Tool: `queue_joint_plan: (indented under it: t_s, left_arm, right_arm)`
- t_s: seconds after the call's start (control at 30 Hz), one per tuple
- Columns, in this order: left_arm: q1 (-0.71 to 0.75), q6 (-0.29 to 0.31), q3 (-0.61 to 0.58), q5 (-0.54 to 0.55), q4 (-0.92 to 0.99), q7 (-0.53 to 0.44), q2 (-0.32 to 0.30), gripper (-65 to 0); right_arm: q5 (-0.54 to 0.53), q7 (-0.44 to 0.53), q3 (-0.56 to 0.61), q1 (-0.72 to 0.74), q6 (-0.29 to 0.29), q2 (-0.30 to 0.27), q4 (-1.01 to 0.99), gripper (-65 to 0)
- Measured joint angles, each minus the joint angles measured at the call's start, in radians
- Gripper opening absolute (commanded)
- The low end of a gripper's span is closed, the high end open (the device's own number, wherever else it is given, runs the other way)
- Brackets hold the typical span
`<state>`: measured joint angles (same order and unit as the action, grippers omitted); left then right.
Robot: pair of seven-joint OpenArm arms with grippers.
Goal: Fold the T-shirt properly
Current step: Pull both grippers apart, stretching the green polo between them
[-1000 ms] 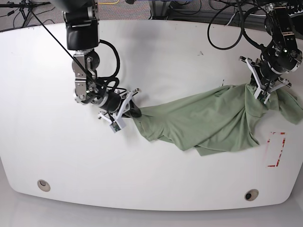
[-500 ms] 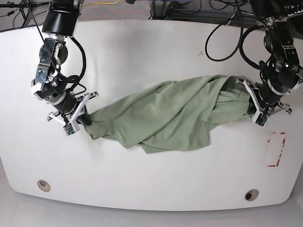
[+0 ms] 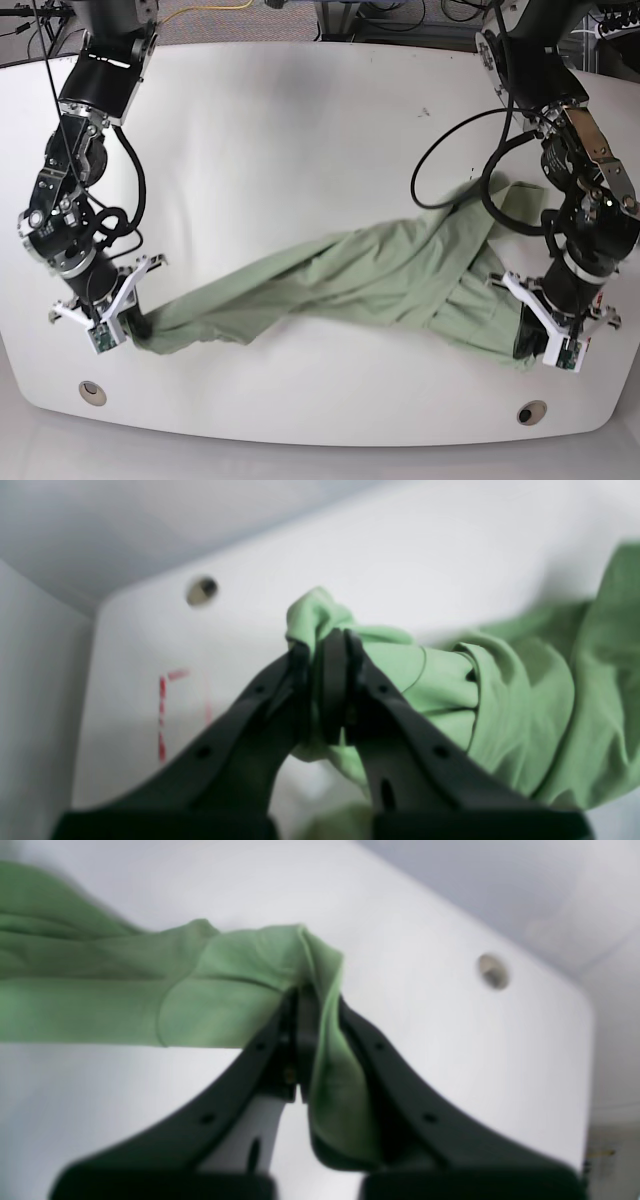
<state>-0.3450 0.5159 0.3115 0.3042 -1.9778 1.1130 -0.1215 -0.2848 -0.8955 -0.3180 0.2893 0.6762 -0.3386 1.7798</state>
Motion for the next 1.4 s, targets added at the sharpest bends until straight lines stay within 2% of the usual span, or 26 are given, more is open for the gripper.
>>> queue_joint_plan:
  t_s: [0.17,0.47,0.63,0.77,1.0,1.2,1.4]
  left_arm:
    - [-0.093,-0.003,0.001,0.0,0.013,0.002,0.007,-64.6]
    - [-0.232,-0.005,0.006,0.0,0.036,0.065,0.006,-64.6]
    - [-0.281,-0.004,0.006,0.003,0.037,0.068,0.004,-64.6]
    - [-0.314,-0.004,0.006,0.003,0.037,0.08,0.004,-64.6]
    - [-0.308,-0.004,0.006,0.006,0.064,0.098,-0.005,-64.6]
    - [-0.222,-0.005,0.01,0.005,0.077,0.101,-0.027,-64.6]
    - [-0.096,-0.002,0.006,0.012,0.078,0.1,-0.025,-64.6]
  right_arm:
    - [0.0,0.001,0.002,0.091,0.001,-0.044,-0.024,-65.0]
    - [-0.008,-0.014,0.003,0.251,0.002,-0.137,-0.095,-65.0]
    - [-0.004,-0.078,0.003,0.341,0.003,-0.158,-0.116,-65.0]
    - [-0.009,-0.077,0.003,0.375,0.002,-0.172,-0.114,-65.0]
    - [-0.009,-0.078,0.001,0.347,0.002,-0.177,-0.114,-65.0]
    - [-0.011,-0.082,-0.006,0.224,0.006,-0.172,-0.106,-65.0]
    - [-0.012,-0.051,-0.105,0.054,0.008,-0.114,-0.051,-65.0]
